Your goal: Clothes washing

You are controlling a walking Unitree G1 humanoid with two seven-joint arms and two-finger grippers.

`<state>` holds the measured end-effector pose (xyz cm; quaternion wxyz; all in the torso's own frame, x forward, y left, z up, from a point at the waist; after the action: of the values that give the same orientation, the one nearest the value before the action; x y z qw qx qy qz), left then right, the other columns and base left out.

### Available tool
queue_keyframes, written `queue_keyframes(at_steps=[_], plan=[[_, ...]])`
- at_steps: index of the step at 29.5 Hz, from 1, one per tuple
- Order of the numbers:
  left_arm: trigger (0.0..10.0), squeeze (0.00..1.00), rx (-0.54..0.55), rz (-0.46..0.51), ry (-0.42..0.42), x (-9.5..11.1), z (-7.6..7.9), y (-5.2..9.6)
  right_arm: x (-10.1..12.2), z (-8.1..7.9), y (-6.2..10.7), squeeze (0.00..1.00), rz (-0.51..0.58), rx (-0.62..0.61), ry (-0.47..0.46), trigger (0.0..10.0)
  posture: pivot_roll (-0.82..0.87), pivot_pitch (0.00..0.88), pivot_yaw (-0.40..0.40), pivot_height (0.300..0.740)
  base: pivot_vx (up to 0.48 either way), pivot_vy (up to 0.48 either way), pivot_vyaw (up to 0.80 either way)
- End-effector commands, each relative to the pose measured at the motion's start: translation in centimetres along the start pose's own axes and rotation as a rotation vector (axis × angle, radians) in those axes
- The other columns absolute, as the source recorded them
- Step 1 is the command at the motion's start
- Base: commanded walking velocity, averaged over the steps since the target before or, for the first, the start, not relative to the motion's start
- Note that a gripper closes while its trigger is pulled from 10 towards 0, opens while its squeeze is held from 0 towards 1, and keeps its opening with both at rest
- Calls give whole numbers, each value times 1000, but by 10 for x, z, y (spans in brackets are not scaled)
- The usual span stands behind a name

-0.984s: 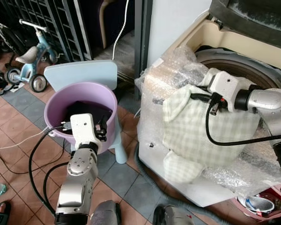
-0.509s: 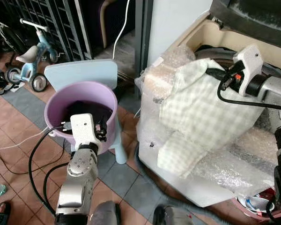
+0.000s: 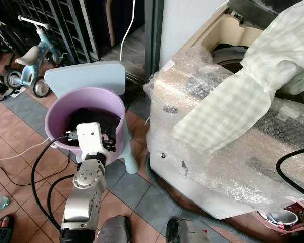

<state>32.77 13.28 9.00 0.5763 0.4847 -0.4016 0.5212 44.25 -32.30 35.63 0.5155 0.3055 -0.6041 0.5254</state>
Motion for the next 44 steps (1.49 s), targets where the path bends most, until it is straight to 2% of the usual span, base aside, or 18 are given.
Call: queue_keyframes(at_steps=[1, 3, 4, 5, 8, 11, 14, 17, 18, 23, 32, 33, 34, 35, 36, 37, 38, 44], plan=[[10000, 0, 11, 6, 6, 2, 0, 0, 11, -21, -1, 1000, 55, 103, 85, 10000, 29, 104, -2, 740, 0, 0, 0], [10000, 0, 12, 5, 8, 1, 0, 0, 0, -46, 3, 1000, 37, 246, 195, 10000, 26, 104, 0, 740, 0, 0, 0], [10000, 0, 12, 5, 8, 1, 0, 0, 0, -46, 3, 1000, 37, 246, 195, 10000, 26, 104, 0, 740, 0, 0, 0], [10000, 0, 8, 3, 6, 1, 0, 0, -19, -57, 11, 1000, 8, 343, 359, 10000, 22, 102, 3, 740, 0, 0, 0], [10000, 0, 1, 1, 4, 1, 1, -1, -25, -61, 18, 1000, 39, 412, 515, 10000, 18, 101, 6, 740, 0, 0, 0], [10000, 0, 0, 0, 3, 1, 1, -1, -19, -55, 18, 1000, 50, 424, 524, 10000, 11, 100, 8, 740, 0, 0, 0], [10000, 0, -5, -2, 3, 0, 2, -2, -9, -61, 22, 1000, 75, 523, 393, 10000, 11, 99, 8, 740, 0, 0, 0], [10000, 0, -7, 0, 3, 1, 3, -2, -9, -80, 39, 1000, 85, 753, 345, 10000, 13, 97, 6, 740, 0, 0, 0], [10000, 0, -5, 0, 4, 1, 3, -2, -14, -86, 50, 1000, 70, 872, 355, 10000, 13, 97, 6, 740, 0, 0, 0], [10000, 0, -2, 1, 6, 1, 2, -1, -43, -81, 83, 1000, -80, 1119, 382, 10000, 14, 102, 5, 740, 0, 0, 0], [10000, 0, -9, -9, 8, -2, 3, 0, -101, -70, 132, 1000, -301, 1343, 523, 10000, 8, 109, 9, 740, 0, 0, 0], [10000, 0, -9, -9, 8, -1, 3, 0, -105, -71, 134, 933, -316, 1349, 516, 10000, 10, 110, 10, 740, 0, 0, 0], [10000, 0, -9, -9, 8, -1, 2, 0, -107, -71, 137, 745, -327, 1358, 521, 8118, 13, 110, 10, 740, 0, 0, 0], [10000, 0, -8, -10, 8, -2, 2, 0, -109, -72, 138, 745, -336, 1364, 524, 8118, 13, 110, 10, 740, 0, 0, 0], [10000, 0, -8, -9, 8, -1, 2, 0, -113, -72, 140, 314, -350, 1365, 539, 1451, 14, 109, 10, 740, 0, 0, 0], [10000, 0, -7, -9, 8, -1, 2, 0, -116, -72, 141, 314, -358, 1365, 550, 1451, 14, 109, 10, 740, 0, 0, 0], [10000, 0, -7, -8, 7, -1, 2, 0, -121, -72, 143, 0, -372, 1368, 569, 0, 16, 110, 9, 740, 0, 0, 0], [10000, 0, 0, -8, 8, -1, 1, 0, -115, -72, 126, 0, -319, 1255, 573, 0, 16, 110, 8, 740, 0, 0, 0]])
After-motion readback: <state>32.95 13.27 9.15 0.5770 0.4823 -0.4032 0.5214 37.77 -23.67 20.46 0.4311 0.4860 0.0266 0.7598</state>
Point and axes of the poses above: a point about 5 cm out from each wrist's last joint towards the gripper, its own y axis pointing back from the gripper into the wrist, its own x axis along the axis of the wrist's last joint, z = x × y, the point moved 6 cm from there along -y, pointing out of the wrist towards the gripper, and after that the axes turned 5 degrees about y, right-handed, at the moved point
